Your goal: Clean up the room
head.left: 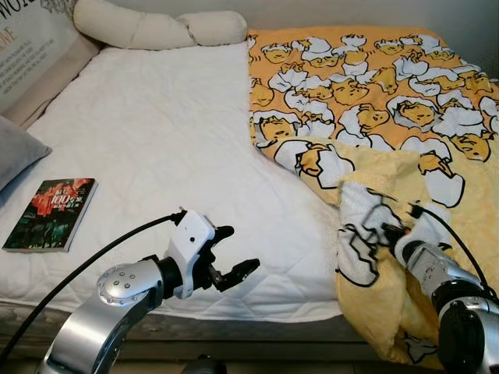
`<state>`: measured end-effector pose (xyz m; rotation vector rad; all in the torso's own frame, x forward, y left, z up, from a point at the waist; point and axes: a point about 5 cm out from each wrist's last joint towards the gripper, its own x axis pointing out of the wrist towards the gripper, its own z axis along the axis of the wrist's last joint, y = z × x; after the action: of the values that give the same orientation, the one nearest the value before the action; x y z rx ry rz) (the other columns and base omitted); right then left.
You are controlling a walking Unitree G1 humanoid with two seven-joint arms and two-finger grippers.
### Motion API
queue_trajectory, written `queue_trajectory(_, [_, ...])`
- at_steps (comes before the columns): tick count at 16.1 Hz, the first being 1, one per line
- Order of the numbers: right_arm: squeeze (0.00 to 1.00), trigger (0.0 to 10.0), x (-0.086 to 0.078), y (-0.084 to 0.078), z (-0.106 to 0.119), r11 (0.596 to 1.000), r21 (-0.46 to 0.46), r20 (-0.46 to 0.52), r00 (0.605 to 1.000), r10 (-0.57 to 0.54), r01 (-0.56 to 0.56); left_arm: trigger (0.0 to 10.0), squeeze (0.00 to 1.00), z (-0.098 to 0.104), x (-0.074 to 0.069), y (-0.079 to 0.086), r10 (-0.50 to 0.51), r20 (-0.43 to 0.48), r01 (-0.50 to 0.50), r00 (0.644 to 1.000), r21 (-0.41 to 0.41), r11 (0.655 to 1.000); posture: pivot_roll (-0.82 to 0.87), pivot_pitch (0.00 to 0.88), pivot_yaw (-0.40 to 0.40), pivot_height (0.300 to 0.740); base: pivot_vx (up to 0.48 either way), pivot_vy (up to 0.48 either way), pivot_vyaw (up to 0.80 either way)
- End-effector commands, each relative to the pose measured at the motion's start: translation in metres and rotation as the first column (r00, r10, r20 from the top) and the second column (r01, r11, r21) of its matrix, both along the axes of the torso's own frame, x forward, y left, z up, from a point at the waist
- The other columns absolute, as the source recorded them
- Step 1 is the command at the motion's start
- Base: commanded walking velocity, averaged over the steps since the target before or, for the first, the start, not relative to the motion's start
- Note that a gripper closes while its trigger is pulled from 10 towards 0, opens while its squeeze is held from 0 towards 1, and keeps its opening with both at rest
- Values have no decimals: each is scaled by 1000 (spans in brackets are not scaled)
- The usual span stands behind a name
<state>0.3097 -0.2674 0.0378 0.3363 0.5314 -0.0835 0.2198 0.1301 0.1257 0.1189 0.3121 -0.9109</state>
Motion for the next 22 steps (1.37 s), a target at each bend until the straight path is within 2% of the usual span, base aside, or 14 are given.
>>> queue_trajectory(1, [0, 0, 4, 11, 5, 991, 10, 66, 989, 133, -134, 10000, 0, 4, -1, 6, 19, 20, -19, 1000, 5, 1000, 92, 25, 34, 740, 0, 0, 0])
queue_trajectory(2, [0, 0, 1, 24, 9, 944, 26, 132, 937, 323, -329, 10000, 0, 6, -2, 9, 22, 21, -22, 1000, 3, 1000, 83, 23, 31, 740, 0, 0, 0])
queue_trajectory(3, [0, 0, -7, 43, 15, 837, 38, 192, 826, 529, -545, 10000, 0, 8, -3, 11, 23, 21, -23, 1000, 1, 1000, 76, 21, 29, 740, 0, 0, 0])
queue_trajectory(4, [0, 0, -21, 64, 23, 694, 67, 238, 687, 686, -717, 10000, 0, 10, -3, 9, 22, 22, -22, 1000, -1, 1000, 73, 18, 27, 740, 0, 0, 0])
queue_trajectory(5, [0, 0, -30, 74, 26, 620, 80, 252, 617, 745, -781, 10000, 0, 10, -4, 8, 21, 23, -21, 1000, -3, 1000, 73, 18, 27, 740, 0, 0, 0])
queue_trajectory(7, [0, 0, -63, 93, 24, 338, 100, 192, 351, 916, -936, 10000, 0, 12, -3, 4, 17, 24, -16, 1000, -8, 1000, 76, 14, 24, 740, 0, 0, 0])
queue_trajectory(8, [0, 0, -72, 95, 20, 263, 110, 162, 278, 947, -959, 10000, 0, 13, -3, 3, 14, 25, -14, 1000, -8, 1000, 80, 12, 25, 740, 0, 0, 0])
queue_trajectory(11, [0, 0, -78, 94, 15, 258, 58, 78, 262, 962, -964, 10000, 0, 14, -3, 3, 10, 23, -10, 1000, -1, 1000, 86, 5, 28, 740, 0, 0, 0])
queue_trajectory(12, [0, 10000, -78, 94, 12, 275, -2, 17, 275, 961, -962, 10000, 0, 14, -3, 4, 9, 23, -9, 1000, 2, 1000, 86, 5, 28, 740, 0, 0, 0])
queue_trajectory(14, [0, 10000, -80, 92, 8, 279, 21, -4, 279, 960, -960, 10000, 0, 13, -2, 3, 9, 24, -9, 1000, 5, 1000, 87, 0, 35, 740, 0, 0, 0])
queue_trajectory(15, [1000, 10000, -80, 93, 7, 294, 58, -3, 294, 956, -954, 10000, 0, 14, 1, 3, 11, 30, -11, 1000, 8, 1000, 86, 0, 36, 740, 0, 0, 0])
queue_trajectory(17, [1000, 10000, -91, 96, 11, 222, 106, -10, 222, 975, -969, 10000, 0, 14, 5, 4, 13, 34, -13, 999, 7, 1000, 80, 0, 39, 740, 0, 0, 0])
queue_trajectory(19, [1000, 10000, -97, 95, 11, 180, 108, -34, 177, 984, -978, 10000, 0, 13, 8, 4, 12, 36, -13, 999, 6, 1000, 70, 0, 40, 740, 0, 0, 0])
queue_trajectory(22, [1000, 10000, -97, 92, 19, 191, 106, -9, 191, 981, -976, 10000, 0, 13, 14, 3, 16, 47, -17, 999, 3, 1000, 64, 0, 40, 740, 0, 0, 0])
